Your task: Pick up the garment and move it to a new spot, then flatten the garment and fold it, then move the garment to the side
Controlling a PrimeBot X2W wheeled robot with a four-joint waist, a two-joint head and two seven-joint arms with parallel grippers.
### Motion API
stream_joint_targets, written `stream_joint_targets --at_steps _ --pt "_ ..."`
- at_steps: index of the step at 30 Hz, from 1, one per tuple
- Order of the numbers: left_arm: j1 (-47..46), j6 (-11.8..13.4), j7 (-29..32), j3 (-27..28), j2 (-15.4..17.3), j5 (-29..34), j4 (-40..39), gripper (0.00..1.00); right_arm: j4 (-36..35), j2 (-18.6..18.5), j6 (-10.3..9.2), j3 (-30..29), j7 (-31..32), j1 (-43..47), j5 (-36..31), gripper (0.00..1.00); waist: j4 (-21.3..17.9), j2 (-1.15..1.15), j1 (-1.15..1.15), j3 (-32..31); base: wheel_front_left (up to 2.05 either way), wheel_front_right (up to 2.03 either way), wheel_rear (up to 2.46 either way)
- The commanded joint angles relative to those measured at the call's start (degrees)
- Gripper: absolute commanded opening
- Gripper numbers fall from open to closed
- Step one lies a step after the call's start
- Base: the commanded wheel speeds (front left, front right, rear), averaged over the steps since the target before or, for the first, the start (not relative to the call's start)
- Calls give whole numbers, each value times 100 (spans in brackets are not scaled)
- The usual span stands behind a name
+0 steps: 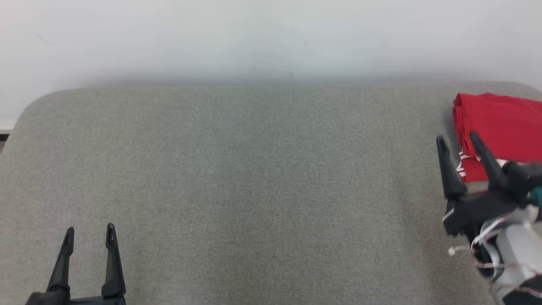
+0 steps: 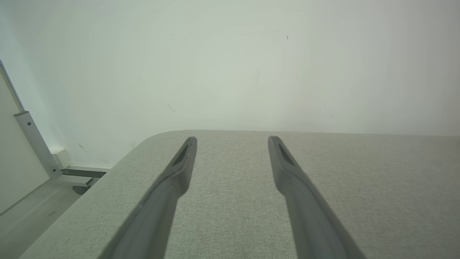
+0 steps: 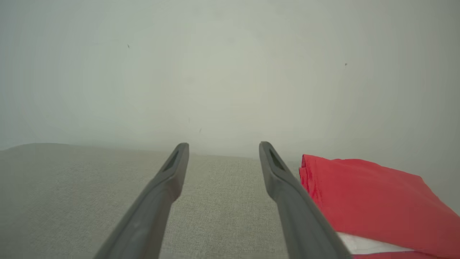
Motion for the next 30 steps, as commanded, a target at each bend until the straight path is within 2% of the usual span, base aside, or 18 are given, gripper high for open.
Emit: stream_joint_targets --at_steps 1,17,30 --pt "79 -12 -17 -6 -24 35 18 100 -91 73 -17 -70 -20 208 -45 100 23 0 1 -94 0 0 0" --pt "164 -87 -17 -26 -13 126 281 100 -1581 1090 -17 -990 95 2297 -523 100 -142 0 1 -388 0 0 0" --pt "259 -76 -17 -112 2 160 629 100 -1911 1408 -17 -1086 233 2759 -692 100 -168 0 1 -506 0 0 0"
